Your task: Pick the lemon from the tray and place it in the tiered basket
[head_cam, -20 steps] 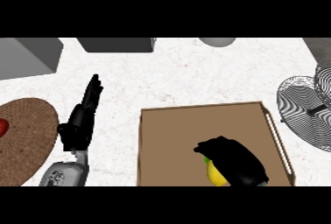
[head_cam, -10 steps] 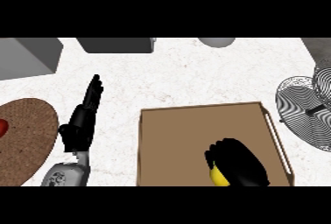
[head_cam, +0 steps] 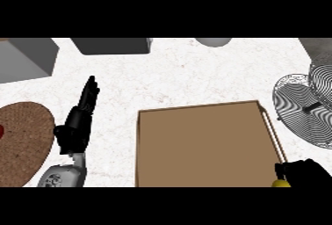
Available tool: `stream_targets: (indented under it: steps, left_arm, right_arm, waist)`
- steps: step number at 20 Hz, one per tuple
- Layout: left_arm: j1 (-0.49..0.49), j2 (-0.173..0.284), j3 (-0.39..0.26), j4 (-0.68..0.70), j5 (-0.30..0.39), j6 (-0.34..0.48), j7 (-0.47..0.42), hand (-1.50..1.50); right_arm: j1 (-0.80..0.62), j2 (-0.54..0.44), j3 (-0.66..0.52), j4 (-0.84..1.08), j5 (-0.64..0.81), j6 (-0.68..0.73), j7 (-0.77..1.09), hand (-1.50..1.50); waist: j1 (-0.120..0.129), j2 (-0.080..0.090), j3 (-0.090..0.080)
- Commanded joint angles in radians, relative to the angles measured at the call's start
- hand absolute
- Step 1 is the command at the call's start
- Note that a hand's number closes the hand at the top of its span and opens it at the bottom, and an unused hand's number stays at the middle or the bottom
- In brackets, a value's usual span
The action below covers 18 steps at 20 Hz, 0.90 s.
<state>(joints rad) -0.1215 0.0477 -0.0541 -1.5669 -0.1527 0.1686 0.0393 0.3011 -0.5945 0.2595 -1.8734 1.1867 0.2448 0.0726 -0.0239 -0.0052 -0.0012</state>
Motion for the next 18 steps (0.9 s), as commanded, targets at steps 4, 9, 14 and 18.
stream_targets:
  steps: [4,9,14,18]
  left_arm:
    - [-0.014,-0.013,-0.018,-0.031,-0.010,0.002,0.051,0.00]
    - [0.031,-0.004,-0.005,-0.033,-0.015,0.010,0.006,0.00]
    - [-0.034,-0.017,0.001,-0.002,-0.014,0.018,0.031,0.00]
    - [0.020,0.008,0.007,-0.025,-0.003,-0.005,0.014,0.00]
  right_arm:
    - [0.141,-0.058,-0.225,-0.169,-0.069,-0.045,-0.003,1.50]
    - [0.255,-0.052,-0.429,-0.444,-0.218,0.010,0.016,1.50]
    - [0.106,-0.077,-0.688,-0.564,-0.486,0.222,0.074,1.50]
    - [0.024,-0.096,-0.857,-0.551,-0.606,0.352,0.046,1.50]
  waist:
    - [0.008,0.002,0.001]
    - [-0.011,-0.003,0.000]
    - [-0.001,0.002,-0.001]
    - [-0.001,-0.002,-0.002]
